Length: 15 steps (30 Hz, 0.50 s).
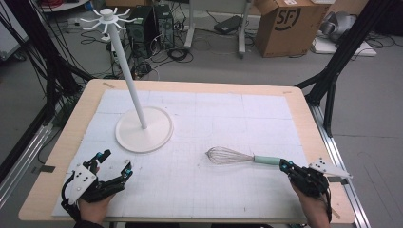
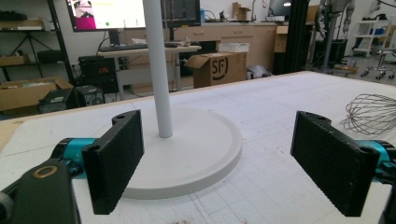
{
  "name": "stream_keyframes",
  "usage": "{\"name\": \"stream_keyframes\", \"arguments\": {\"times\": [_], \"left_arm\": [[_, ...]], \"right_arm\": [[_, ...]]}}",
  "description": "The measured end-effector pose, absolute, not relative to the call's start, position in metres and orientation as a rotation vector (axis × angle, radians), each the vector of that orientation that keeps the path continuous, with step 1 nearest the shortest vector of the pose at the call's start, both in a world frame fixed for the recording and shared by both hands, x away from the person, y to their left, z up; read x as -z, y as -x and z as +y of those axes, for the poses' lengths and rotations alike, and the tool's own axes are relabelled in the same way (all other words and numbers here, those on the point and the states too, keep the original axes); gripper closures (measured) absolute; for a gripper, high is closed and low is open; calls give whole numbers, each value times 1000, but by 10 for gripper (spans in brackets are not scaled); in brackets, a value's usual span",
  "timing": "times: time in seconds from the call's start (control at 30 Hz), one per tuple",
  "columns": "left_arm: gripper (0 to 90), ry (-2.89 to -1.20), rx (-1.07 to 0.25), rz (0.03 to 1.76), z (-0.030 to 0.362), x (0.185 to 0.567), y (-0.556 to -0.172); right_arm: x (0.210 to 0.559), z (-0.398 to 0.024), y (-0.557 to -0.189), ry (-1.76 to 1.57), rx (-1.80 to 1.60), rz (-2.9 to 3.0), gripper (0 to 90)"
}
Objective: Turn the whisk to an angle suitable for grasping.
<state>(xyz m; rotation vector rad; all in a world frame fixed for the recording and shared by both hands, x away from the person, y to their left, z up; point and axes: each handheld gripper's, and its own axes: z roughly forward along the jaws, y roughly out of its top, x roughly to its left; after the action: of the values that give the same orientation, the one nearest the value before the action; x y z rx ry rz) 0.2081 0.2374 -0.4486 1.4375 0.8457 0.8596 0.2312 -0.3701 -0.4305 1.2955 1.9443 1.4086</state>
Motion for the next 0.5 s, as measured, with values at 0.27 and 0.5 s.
{"name": "stream_keyframes", "arguments": {"times": [0.27,0.5], "left_arm": [[198,-1448,-862,830,235,448,-207],[195,-1426,-878,828,236,447,-205]], "right_arm": [[422,-386,-250,-1414,-1385,1972,896],[431,-399,-258,-1470,-1338,1961,897]]}}
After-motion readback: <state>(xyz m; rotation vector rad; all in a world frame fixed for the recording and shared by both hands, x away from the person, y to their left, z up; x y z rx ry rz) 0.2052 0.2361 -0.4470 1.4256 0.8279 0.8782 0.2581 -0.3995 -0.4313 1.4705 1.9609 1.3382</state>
